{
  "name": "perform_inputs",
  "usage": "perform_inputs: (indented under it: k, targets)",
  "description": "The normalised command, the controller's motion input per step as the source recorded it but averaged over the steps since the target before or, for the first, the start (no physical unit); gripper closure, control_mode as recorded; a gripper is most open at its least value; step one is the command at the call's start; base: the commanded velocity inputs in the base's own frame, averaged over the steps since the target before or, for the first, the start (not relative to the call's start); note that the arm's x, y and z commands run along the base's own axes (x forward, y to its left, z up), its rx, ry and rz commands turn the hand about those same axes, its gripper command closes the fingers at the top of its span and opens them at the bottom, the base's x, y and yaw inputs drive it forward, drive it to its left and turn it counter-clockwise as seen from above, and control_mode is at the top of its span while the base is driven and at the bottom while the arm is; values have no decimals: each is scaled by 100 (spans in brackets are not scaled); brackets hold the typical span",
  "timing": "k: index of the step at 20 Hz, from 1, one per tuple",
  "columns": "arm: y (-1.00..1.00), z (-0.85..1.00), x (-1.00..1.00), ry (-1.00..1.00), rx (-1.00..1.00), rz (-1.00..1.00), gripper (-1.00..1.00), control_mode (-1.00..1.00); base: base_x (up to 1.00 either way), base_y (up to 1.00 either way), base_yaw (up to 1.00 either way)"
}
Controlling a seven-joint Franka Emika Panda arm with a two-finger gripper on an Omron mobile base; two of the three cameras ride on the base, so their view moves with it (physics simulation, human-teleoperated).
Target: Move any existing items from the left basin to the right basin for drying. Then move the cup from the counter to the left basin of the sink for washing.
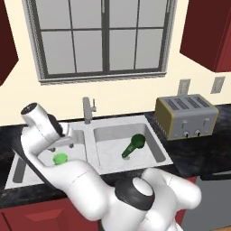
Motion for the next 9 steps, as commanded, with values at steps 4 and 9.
perform_inputs:
  k: [4,9]
  targets:
    - [-46,11,-70,-3,0,0,-100,-100,0,0,0]
    - [-45,0,-77,-3,0,0,-100,-100,0,0,0]
